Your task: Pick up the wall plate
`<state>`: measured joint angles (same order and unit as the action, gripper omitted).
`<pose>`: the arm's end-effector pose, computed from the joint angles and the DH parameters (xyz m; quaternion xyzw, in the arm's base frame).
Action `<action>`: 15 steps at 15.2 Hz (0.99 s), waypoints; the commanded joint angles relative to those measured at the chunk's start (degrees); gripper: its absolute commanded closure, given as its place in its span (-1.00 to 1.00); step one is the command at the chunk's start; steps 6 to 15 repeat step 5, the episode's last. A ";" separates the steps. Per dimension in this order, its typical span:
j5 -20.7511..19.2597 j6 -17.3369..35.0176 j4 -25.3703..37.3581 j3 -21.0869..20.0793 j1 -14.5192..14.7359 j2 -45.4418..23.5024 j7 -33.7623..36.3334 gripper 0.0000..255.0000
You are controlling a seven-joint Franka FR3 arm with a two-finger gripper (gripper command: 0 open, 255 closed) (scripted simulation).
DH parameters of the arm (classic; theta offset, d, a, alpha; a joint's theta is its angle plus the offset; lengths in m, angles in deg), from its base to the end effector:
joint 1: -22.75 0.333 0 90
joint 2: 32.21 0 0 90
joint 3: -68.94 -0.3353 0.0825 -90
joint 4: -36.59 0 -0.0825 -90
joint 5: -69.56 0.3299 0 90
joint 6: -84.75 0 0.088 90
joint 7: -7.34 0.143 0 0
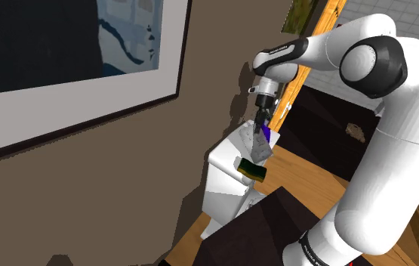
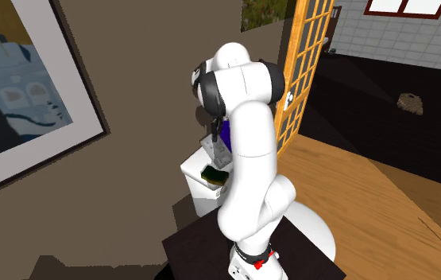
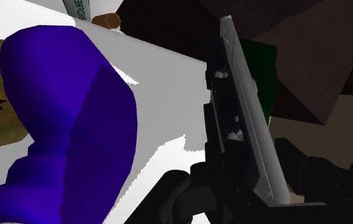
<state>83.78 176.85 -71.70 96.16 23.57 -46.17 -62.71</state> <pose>0.4581 -0.1768 0.3767 -0.9134 -0.3198 0.1146 0.2243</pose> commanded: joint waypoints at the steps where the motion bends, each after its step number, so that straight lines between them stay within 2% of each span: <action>1: -0.27 -1.39 0.85 0.05 0.08 0.66 0.46 1.00; 3: -0.53 -2.71 1.69 0.13 0.11 1.26 0.83 1.00; 15: -0.55 -2.81 1.75 0.13 0.12 1.30 0.86 1.00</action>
